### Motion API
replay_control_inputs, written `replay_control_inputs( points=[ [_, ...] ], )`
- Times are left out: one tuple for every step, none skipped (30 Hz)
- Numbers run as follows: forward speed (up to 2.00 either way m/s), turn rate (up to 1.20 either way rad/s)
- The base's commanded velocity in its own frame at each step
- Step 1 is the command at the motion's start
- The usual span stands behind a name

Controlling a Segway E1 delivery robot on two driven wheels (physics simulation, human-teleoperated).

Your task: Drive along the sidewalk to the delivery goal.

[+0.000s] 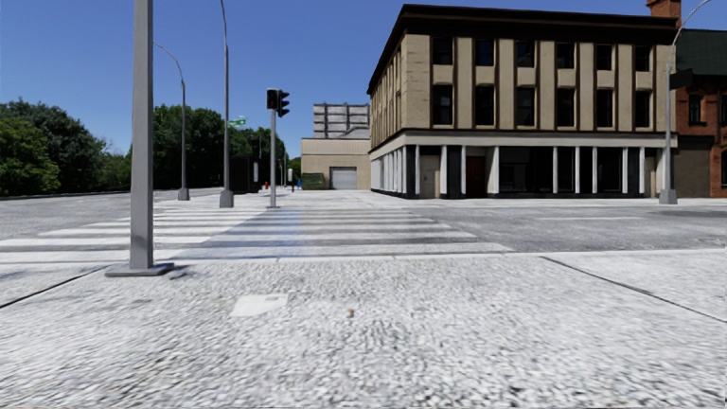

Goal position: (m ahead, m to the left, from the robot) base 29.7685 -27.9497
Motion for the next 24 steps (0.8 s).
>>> replay_control_inputs(
  points=[
    [2.00,0.00],
    [2.00,0.00],
    [2.00,0.00],
    [2.00,0.00],
    [2.00,0.00],
    [2.00,0.00],
    [2.00,0.00],
    [2.00,0.00],
    [2.00,0.00],
    [2.00,0.00],
    [2.00,0.00],
    [2.00,0.00],
    [2.00,0.00],
    [2.00,0.00],
    [2.00,0.00],
    [2.00,0.00],
    [2.00,0.00],
    [2.00,0.00],
    [2.00,0.00],
    [2.00,0.00],
    [2.00,0.00],
    [2.00,0.00],
    [2.00,0.00],
    [2.00,0.05]
  ],
)
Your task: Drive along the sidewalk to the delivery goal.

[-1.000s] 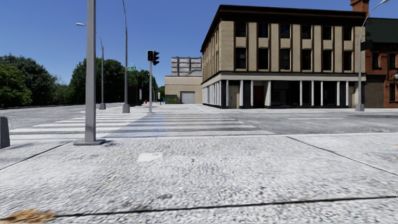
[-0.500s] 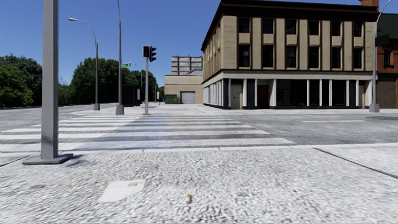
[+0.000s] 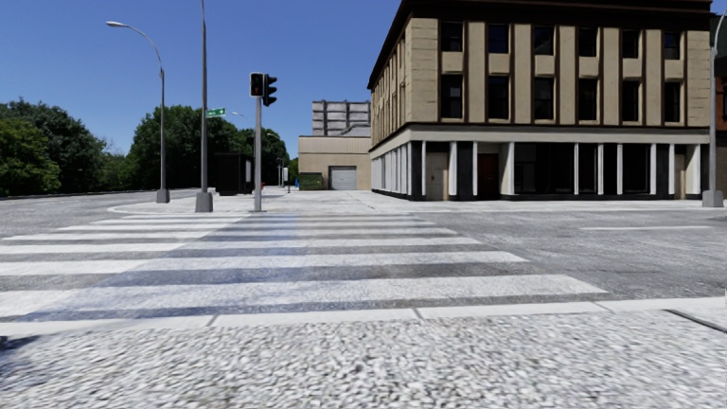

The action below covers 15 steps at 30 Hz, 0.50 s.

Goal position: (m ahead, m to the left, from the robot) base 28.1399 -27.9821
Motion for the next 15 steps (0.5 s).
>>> replay_control_inputs(
  points=[
    [2.00,0.23],
    [2.00,0.43],
    [2.00,0.51],
    [2.00,0.51],
    [2.00,0.51],
    [2.00,0.51],
    [2.00,0.06],
    [2.00,0.02],
    [2.00,0.01],
    [2.00,0.00],
    [2.00,0.00],
    [2.00,0.00],
    [2.00,0.00],
    [2.00,0.00],
    [2.00,0.00]
  ],
)
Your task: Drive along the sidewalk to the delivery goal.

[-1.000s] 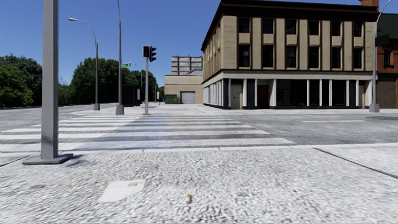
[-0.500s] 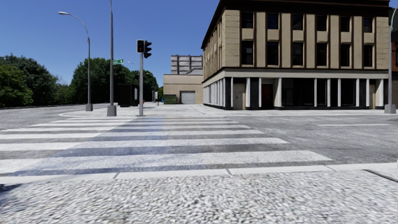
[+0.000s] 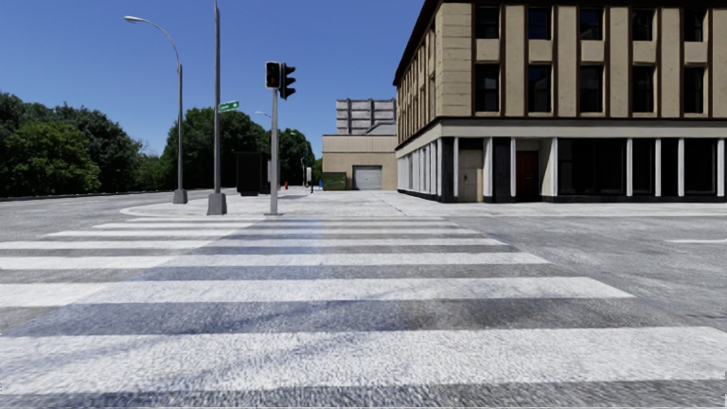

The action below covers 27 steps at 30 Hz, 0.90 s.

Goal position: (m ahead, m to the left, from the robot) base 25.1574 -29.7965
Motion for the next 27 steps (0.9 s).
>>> replay_control_inputs(
  points=[
    [2.00,0.00],
    [2.00,0.00],
    [2.00,0.00],
    [2.00,0.00],
    [2.00,0.00],
    [2.00,0.00],
    [2.00,0.00],
    [2.00,0.00],
    [2.00,0.00],
    [2.00,0.00],
    [2.00,0.00],
    [2.00,0.00],
    [2.00,0.00],
    [2.00,0.00],
    [2.00,0.00],
    [2.00,0.00],
    [2.00,0.00],
    [2.00,0.00],
    [2.00,0.00],
    [2.00,0.00],
    [2.00,0.00],
    [2.00,0.00],
    [2.00,0.00],
    [2.00,0.00],
    [2.00,0.00],
    [2.00,0.00],
    [2.00,0.00]
  ],
)
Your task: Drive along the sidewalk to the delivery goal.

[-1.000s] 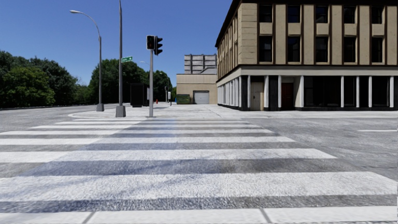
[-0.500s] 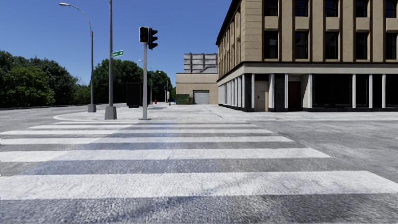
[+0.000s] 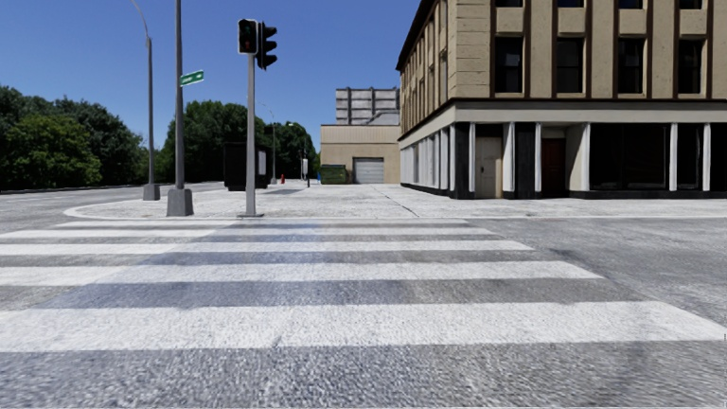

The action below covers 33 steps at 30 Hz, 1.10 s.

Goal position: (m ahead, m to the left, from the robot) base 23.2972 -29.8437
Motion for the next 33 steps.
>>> replay_control_inputs(
  points=[
    [2.00,0.00],
    [2.00,0.00],
    [2.00,0.00],
    [2.00,0.00],
    [2.00,0.00],
    [2.00,0.00],
    [2.00,0.00],
    [2.00,0.00],
    [2.00,0.00],
    [2.00,0.00],
    [2.00,0.00],
    [2.00,0.00],
    [2.00,0.00],
    [2.00,0.00],
    [2.00,0.00],
    [2.00,0.00],
    [2.00,0.00],
    [2.00,0.00],
    [2.00,0.00],
    [2.00,0.00],
    [2.00,0.00],
    [2.00,0.00],
    [2.00,0.00],
    [2.00,0.00],
    [2.00,0.00],
    [2.00,0.00],
    [2.00,0.00],
    [2.00,0.00],
    [2.00,0.00],
    [2.00,0.00],
    [2.00,0.00],
    [2.00,0.00],
    [2.00,0.00]
  ],
)
